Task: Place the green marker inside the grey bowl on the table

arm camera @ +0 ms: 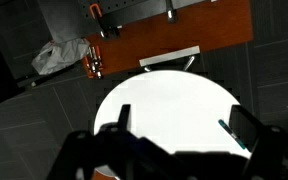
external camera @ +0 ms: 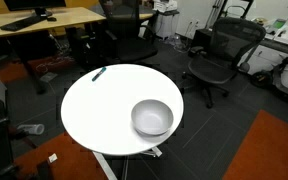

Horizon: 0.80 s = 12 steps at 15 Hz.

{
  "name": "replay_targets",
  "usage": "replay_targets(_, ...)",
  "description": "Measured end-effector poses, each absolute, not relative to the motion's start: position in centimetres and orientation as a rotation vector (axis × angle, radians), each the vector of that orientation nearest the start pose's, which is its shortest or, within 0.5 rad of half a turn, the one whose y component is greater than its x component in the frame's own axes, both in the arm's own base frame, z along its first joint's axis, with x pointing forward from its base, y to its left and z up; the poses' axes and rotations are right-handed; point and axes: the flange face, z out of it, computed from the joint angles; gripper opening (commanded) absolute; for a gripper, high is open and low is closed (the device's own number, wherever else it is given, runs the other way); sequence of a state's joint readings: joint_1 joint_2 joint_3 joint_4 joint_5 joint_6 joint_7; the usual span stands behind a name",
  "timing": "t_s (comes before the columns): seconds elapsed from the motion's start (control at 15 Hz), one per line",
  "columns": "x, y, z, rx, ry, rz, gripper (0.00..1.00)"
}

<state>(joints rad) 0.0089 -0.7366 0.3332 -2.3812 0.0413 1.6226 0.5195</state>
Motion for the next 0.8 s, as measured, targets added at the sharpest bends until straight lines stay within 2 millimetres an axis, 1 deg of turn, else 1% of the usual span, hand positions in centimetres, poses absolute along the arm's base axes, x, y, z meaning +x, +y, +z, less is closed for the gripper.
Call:
replay_targets(0.53,30.6,13.6,55.1,-3.300,0.442,-0.040,1.00)
replay_targets(0.67,31.3,13.6,55.0,-3.306,0.428,-0.075,1.00)
replay_targets(0.8,32.4,13.5,54.6,-3.305,0.403,-0.162,1.00)
